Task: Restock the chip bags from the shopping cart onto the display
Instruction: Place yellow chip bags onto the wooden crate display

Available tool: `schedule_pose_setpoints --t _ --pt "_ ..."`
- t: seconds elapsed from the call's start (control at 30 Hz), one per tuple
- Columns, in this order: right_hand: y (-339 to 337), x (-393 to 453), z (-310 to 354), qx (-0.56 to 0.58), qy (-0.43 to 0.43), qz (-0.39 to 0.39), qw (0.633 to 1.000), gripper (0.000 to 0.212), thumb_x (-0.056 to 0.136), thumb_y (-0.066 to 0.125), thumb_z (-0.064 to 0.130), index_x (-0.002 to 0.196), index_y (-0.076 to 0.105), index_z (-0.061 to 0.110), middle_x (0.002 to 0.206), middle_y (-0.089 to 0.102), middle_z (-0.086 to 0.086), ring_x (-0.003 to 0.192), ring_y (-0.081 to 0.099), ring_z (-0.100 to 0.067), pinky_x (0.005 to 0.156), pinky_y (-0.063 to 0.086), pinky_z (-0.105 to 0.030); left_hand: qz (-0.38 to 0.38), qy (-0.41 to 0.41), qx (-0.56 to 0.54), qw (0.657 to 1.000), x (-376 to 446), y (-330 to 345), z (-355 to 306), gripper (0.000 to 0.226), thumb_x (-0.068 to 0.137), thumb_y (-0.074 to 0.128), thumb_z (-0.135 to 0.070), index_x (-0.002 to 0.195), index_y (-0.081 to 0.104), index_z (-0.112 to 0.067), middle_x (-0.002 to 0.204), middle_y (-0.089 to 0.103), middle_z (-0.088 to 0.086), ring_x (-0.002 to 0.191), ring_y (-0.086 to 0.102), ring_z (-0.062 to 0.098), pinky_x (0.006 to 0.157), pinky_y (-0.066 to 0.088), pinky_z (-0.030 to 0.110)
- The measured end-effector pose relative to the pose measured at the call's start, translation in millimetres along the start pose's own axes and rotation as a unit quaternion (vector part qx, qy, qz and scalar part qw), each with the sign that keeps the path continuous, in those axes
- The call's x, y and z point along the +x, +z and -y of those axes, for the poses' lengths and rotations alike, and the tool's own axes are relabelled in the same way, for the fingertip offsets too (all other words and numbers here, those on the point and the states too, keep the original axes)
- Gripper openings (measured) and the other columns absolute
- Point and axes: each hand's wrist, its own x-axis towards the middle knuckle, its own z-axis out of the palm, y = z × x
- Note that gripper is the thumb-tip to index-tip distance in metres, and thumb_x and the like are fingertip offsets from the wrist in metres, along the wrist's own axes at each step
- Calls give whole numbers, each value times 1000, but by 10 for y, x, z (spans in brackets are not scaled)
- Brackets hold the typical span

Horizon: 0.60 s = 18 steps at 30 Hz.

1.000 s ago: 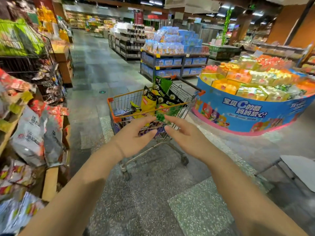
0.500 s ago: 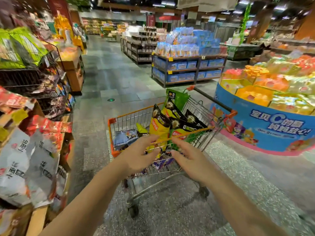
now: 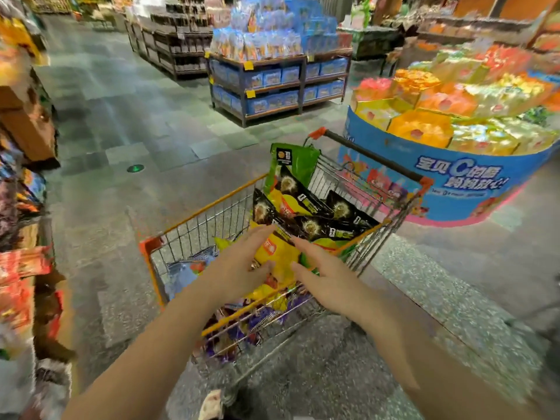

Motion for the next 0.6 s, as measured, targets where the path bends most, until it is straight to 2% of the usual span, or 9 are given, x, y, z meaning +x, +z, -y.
schedule_pose_setpoints --t 0.07,0.17,0.23,0.3,0.37,0.43,0.5,0.57,0.6 --pt "127 285 33 7 24 -26 999 56 99 45 36 149 20 37 149 29 16 125 33 3 98 26 -11 27 33 31 999 268 -48 344 75 92 59 -26 146 8 -41 154 25 2 137 32 20 109 31 33" --pt "328 682 132 9 70 -65 995 56 100 43 38 149 18 39 153 23 16 135 31 -4 101 23 -17 76 94 50 991 617 -112 776 84 89 58 -32 141 -5 -52 157 16 8 137 34 28 108 35 42" --pt "454 915 180 0 105 -75 992 56 99 44 38 150 18 38 156 22 12 141 26 -10 106 23 -20 92 126 48 987 815 -169 1015 86 86 58 -34 144 -3 -51 157 17 11 130 43 33 100 43 44" --pt "557 1104 207 6 129 -91 987 58 98 46 38 150 20 37 156 24 10 140 28 -11 109 27 -25 97 148 52 983 986 -207 1219 84 87 64 -26 149 8 -37 155 20 13 126 47 34 98 45 42" --pt "640 1239 215 11 151 -110 982 59 98 47 37 150 20 34 156 24 10 137 28 -6 108 29 -22 93 176 48 979 1138 -200 1403 82 87 66 -23 150 13 -29 154 23 15 130 42 36 100 40 42" --pt "725 1316 212 19 182 -114 977 59 100 45 33 151 17 32 154 25 12 126 36 -3 97 32 -15 109 186 42 976 1260 -131 1583 83 88 64 -25 151 10 -29 156 18 11 138 31 34 105 35 43" --pt "821 1363 183 18 209 -110 971 59 100 44 31 151 14 33 151 31 10 121 50 -16 94 40 -22 141 172 38 974 1318 -50 1730 89 87 65 -26 151 4 -30 159 10 7 139 28 32 105 37 47" --pt "905 1391 123 1 240 -94 966 61 100 44 34 151 9 37 150 33 8 124 49 -26 98 43 -33 143 192 23 971 1328 29 1836 99 80 72 -23 151 3 -28 157 15 13 124 47 37 87 49 46" --pt "938 1405 89 -8 254 -89 963 62 100 43 35 151 8 39 150 34 7 124 49 -24 96 44 -32 145 199 18 969 1331 57 1872 104 76 76 -21 151 5 -26 154 20 19 105 59 37 72 50 41"
